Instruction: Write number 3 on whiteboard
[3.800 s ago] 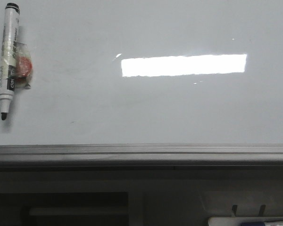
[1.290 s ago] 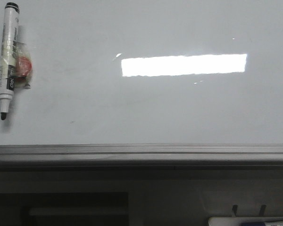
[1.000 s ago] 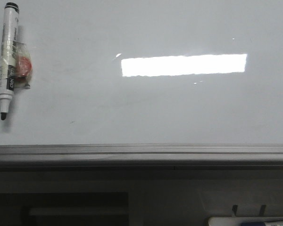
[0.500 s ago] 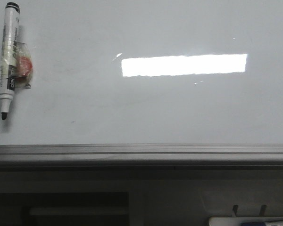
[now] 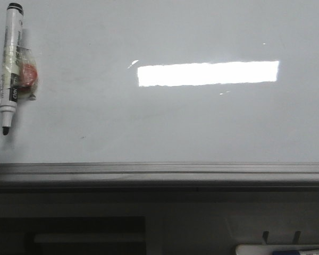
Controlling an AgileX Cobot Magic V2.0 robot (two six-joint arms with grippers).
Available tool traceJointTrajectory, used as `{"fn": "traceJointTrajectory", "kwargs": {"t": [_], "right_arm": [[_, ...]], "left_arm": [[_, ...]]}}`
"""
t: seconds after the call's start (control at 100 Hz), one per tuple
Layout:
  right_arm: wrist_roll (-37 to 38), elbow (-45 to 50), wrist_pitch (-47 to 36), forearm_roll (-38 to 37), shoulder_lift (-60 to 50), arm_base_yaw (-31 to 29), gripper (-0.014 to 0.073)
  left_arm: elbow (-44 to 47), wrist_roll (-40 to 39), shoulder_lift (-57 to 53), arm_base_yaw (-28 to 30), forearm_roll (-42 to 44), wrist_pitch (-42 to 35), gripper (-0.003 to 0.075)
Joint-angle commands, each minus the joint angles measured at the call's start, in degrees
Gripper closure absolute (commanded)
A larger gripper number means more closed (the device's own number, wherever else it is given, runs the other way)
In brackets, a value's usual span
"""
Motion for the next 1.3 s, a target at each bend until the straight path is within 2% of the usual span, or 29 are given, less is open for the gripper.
{"fn": "traceJointTrajectory", "kwargs": {"t": [0.0, 0.33, 0.52, 0.56, 0.61, 0.68, 0.74, 0.76, 0.89, 1.03, 1.21, 1.29], "right_arm": [[-0.3, -2.0, -5.0, 0.2, 1.0, 0.1, 0.0655], [-0.3, -2.0, -5.0, 0.2, 1.0, 0.1, 0.0655], [-0.3, -2.0, -5.0, 0.2, 1.0, 0.1, 0.0655], [-0.3, -2.0, -5.0, 0.2, 1.0, 0.1, 0.0655], [-0.3, -2.0, -4.9, 0.2, 1.0, 0.1, 0.0655], [-0.3, -2.0, -4.5, 0.2, 1.0, 0.1, 0.0655], [-0.3, -2.0, -4.4, 0.6, 1.0, 0.1, 0.0655], [-0.3, -2.0, -4.4, 0.7, 1.0, 0.1, 0.0655], [-0.3, -2.0, -4.4, 1.8, 1.0, 0.4, 0.0655], [-0.3, -2.0, -4.2, 4.2, 1.0, 3.2, 0.0655], [-2.9, -3.8, -0.3, 4.7, 2.3, 11.3, 0.0646], [-6.3, -5.6, 2.5, 6.5, 3.8, 16.7, 0.0582]], "left_arm": [[-1.5, -0.7, 2.1, -0.9, -0.9, -5.6, 0.0279], [-1.6, -2.1, 11.2, -2.9, -2.2, -17.6, 0.0279], [-1.6, -2.1, 15.3, -3.0, -4.8, -17.5, 0.0288], [-1.6, -2.1, 15.8, -3.0, -5.7, -17.5, 0.0313], [-1.6, -2.1, 16.0, -3.0, -6.5, -17.0, 0.0384], [-1.6, -2.1, 16.0, -3.0, -6.6, -15.2, 0.0541], [-1.6, -2.1, 16.0, -3.0, -6.6, -13.2, 0.0710], [-1.6, -2.1, 16.0, -3.0, -6.6, -12.7, 0.0741], [-1.6, -2.1, 16.0, -3.0, -6.2, -11.2, 0.0741], [-1.6, -2.1, 15.9, -3.0, -3.8, -11.5, 0.0741], [-1.6, -2.1, 12.9, -3.0, 7.5, -11.5, 0.0741], [-1.6, -2.1, 11.1, -3.0, 12.9, -11.5, 0.0741]]}}
